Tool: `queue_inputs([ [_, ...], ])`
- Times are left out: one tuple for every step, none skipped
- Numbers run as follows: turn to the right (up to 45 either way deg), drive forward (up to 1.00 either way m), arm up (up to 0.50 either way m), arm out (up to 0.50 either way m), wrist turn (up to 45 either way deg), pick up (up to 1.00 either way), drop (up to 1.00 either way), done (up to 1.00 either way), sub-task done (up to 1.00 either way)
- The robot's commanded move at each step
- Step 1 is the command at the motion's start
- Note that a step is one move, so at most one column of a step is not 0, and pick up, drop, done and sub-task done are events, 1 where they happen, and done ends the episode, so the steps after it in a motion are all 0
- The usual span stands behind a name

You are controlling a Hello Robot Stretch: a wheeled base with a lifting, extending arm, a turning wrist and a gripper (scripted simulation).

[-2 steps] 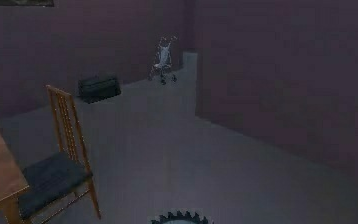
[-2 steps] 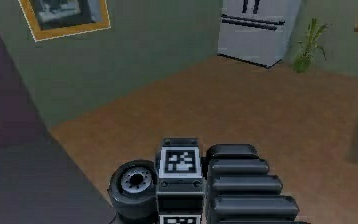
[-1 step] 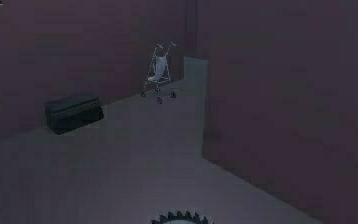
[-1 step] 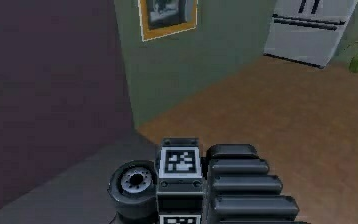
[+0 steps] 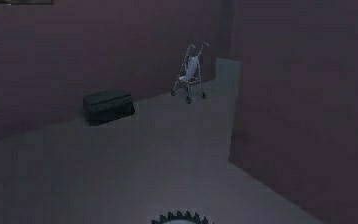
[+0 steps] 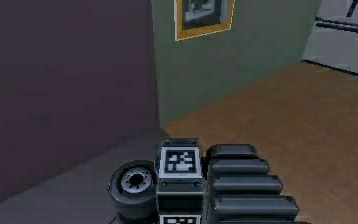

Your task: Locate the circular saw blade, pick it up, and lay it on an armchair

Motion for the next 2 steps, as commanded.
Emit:
queue_inputs([
  [0.0, 0.30, 0.00, 0.00, 0.0, 0.00, 0.00, 0.00, 0.00],
  [0.0, 1.00, 0.00, 0.00, 0.0, 0.00, 0.00, 0.00, 0.00],
])
